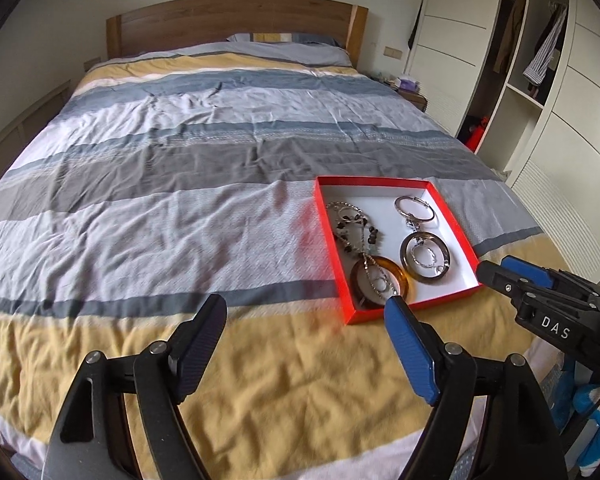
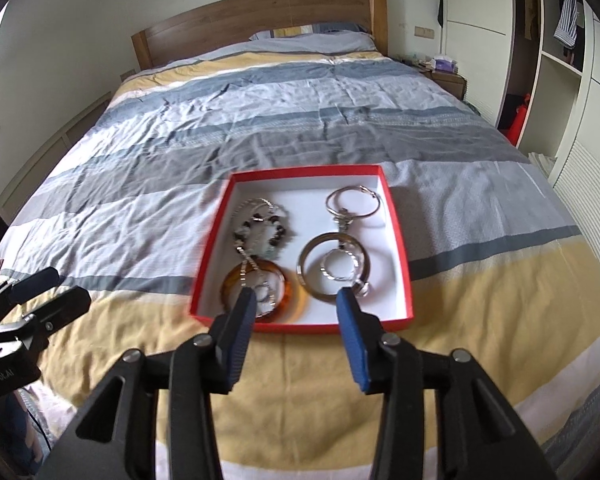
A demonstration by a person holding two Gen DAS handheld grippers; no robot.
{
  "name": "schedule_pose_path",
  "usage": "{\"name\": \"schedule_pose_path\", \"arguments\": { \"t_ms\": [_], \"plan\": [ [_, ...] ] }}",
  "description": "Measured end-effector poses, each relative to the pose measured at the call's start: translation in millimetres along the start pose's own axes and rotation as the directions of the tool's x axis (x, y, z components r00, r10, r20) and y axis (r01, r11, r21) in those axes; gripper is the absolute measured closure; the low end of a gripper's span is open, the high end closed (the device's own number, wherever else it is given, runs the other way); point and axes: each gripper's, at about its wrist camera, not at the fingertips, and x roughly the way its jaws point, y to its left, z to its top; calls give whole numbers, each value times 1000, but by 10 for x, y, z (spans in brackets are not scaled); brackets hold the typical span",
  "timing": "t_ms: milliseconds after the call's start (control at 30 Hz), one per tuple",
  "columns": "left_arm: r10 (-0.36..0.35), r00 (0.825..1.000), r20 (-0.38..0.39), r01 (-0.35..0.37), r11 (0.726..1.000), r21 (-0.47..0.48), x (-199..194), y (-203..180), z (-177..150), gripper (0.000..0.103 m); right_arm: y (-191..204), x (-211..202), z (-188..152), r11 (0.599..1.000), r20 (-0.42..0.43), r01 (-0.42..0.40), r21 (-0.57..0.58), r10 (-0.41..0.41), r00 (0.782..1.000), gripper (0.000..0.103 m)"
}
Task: Organize jewelry
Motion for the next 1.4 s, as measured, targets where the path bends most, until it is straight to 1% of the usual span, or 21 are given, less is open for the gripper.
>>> {"name": "schedule_pose_path", "arguments": {
  "t_ms": [267,567,800,900,1133,1400],
  "plan": [
    [36,998,42,-35,999,-18,-314,119,-132,21,182,-267,-65,1000,33,-10,2,10,999,55],
    [95,992,87,-92,995,-40,-621,292,-264,20,351,-493,-186,1000,55,-25,2,25,998,51],
    [118,986,115,-112,992,-58,-805,415,-330,19,522,-634,-253,1000,72,-28,-11,29,997,49],
    [124,984,125,-116,991,-66,-876,464,-360,15,596,-699,-276,1000,81,-24,-18,26,996,48],
    [144,979,143,-133,987,-87,-1046,590,-454,13,739,-826,-338,999,94,-20,-29,22,995,46],
    [173,971,166,-157,982,-109,-1278,693,-579,11,933,-944,-448,998,104,-19,-55,24,994,40]
  ]
}}
